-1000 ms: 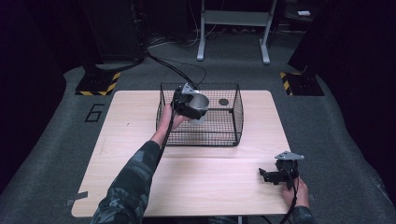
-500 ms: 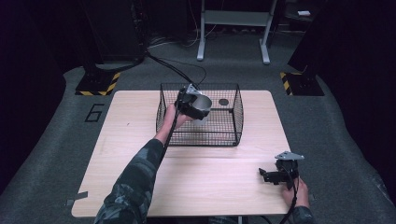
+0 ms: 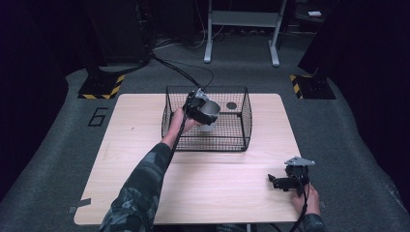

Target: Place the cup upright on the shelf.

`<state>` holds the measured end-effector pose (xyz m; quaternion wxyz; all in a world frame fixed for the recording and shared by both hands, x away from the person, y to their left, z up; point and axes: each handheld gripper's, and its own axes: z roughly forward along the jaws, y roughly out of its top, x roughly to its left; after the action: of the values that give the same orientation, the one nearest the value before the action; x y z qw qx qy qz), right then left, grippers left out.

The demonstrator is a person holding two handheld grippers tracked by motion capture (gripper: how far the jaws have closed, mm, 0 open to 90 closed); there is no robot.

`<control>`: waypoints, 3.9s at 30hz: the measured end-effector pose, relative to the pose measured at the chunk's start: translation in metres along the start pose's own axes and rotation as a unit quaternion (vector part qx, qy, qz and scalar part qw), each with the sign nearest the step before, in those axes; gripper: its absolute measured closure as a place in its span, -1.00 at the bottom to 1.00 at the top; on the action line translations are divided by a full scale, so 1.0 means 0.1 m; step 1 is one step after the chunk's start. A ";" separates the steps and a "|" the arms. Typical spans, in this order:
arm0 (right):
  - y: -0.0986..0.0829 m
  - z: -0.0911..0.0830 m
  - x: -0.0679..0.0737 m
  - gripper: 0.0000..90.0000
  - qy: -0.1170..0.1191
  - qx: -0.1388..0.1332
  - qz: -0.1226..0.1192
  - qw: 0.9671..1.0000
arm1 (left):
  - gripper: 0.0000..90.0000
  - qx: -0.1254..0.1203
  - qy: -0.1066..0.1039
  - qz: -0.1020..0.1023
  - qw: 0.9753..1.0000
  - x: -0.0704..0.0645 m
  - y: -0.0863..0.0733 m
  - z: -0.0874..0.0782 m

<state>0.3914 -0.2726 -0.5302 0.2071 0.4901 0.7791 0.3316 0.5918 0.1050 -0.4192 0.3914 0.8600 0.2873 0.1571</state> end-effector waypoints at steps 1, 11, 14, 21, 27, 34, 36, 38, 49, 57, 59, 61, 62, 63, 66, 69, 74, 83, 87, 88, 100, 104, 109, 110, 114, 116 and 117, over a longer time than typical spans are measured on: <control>0.00 0.00 0.00 -1.00 0.000 0.000 0.000 1.000 | -0.83 0.004 -0.001 0.000 1.000 0.00 0.00 0.01; 0.00 0.00 0.00 -1.00 0.000 0.000 0.000 1.000 | -0.83 0.020 -0.006 0.004 1.000 0.00 -0.02 0.08; 0.00 0.00 0.00 -1.00 0.000 0.000 -0.001 1.000 | -0.83 0.028 -0.012 0.006 1.000 0.00 -0.02 0.11; 0.00 0.00 0.00 -1.00 0.000 0.000 -0.001 1.000 | -0.83 0.041 -0.016 0.008 0.999 -0.01 -0.03 0.17; 0.00 0.00 0.00 -1.00 0.000 0.000 0.000 1.000 | -0.83 0.050 -0.017 0.013 0.999 -0.02 -0.04 0.20; 0.00 0.00 0.00 -1.00 0.000 0.000 0.000 1.000 | -0.83 0.063 -0.020 0.013 0.998 -0.02 -0.05 0.23; 0.00 0.00 0.00 -1.00 0.000 0.002 0.000 1.000 | -0.83 0.066 -0.020 0.016 0.998 -0.02 -0.05 0.24; 0.00 0.00 0.00 -1.00 0.000 0.000 0.000 1.000 | -0.83 0.068 -0.023 0.016 0.997 -0.01 -0.05 0.24; 0.00 0.00 0.00 -1.00 0.000 0.000 0.000 1.000 | -0.84 0.090 -0.029 0.019 0.995 0.00 -0.05 0.21; 0.00 0.00 0.00 -1.00 0.001 0.002 0.000 1.000 | -0.84 0.100 -0.032 0.019 0.994 0.00 -0.08 0.18; 0.00 0.00 0.00 -1.00 0.001 0.003 0.000 1.000 | -0.84 0.102 -0.032 0.022 0.994 0.00 -0.09 0.17; 0.00 0.00 0.00 -1.00 0.000 0.002 0.000 1.000 | -0.85 0.103 -0.031 0.022 0.994 0.01 -0.10 0.16; 0.00 0.00 0.00 -1.00 0.000 0.002 0.000 1.000 | -0.85 0.106 -0.033 0.019 0.994 0.02 -0.11 0.15; 0.00 0.00 0.00 -1.00 0.000 0.002 0.000 1.000 | -0.85 0.106 -0.033 0.019 0.994 0.02 -0.11 0.15; 0.00 0.00 0.00 -1.00 0.000 0.001 0.000 1.000 | -0.85 0.105 -0.030 0.018 0.994 0.04 -0.14 0.13; 0.00 0.00 0.00 -1.00 0.000 0.002 0.000 1.000 | -0.86 0.104 -0.030 0.019 0.994 0.03 -0.14 0.11; 0.00 0.00 0.00 -1.00 0.001 0.003 0.000 1.000 | -0.95 0.094 -0.030 0.016 0.995 0.03 -0.11 0.05; 0.00 0.00 0.00 -1.00 0.000 0.000 0.000 1.000 | -1.00 0.086 -0.022 0.015 0.996 0.01 -0.05 -0.11; 0.00 0.00 0.00 -1.00 0.001 0.001 0.000 1.000 | -1.00 0.076 -0.021 0.013 0.997 0.00 -0.03 -0.20; 0.00 0.00 0.00 -1.00 0.000 0.002 0.000 1.000 | -1.00 0.074 -0.023 0.015 0.997 -0.01 -0.01 -0.25; 0.00 0.00 0.00 -1.00 0.001 0.003 0.000 1.000 | -1.00 0.046 -0.016 0.009 0.999 -0.09 -0.01 -0.60; 0.00 0.00 0.00 -1.00 0.001 0.003 0.000 1.000 | -1.00 0.034 -0.012 0.010 0.999 -0.15 -0.02 -0.75; 0.00 0.00 0.00 -1.00 0.001 0.003 -0.001 1.000 | -1.00 0.027 -0.007 0.020 0.999 -0.27 -0.07 -0.93; 0.00 0.00 0.00 -1.00 0.001 0.003 0.000 1.000 | -1.00 0.024 -0.007 0.021 0.999 -0.30 -0.09 -0.97; 0.00 0.00 0.00 -1.00 0.000 0.002 -0.002 1.000 | -1.00 0.019 -0.004 0.028 0.999 -0.37 -0.16 -1.08; 0.00 0.00 0.00 -1.00 0.001 0.003 -0.001 1.000 | -1.00 0.015 -0.005 0.029 0.999 -0.43 -0.24 -1.18; 0.00 0.00 0.00 -1.00 0.001 0.003 -0.001 1.000 | -1.00 0.015 -0.005 0.029 0.999 -0.43 -0.24 -1.18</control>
<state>0.3913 -0.2726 -0.5299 0.2052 0.4897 0.7807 0.3294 0.4904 0.1602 -0.3630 0.3755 0.8743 0.2628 0.1597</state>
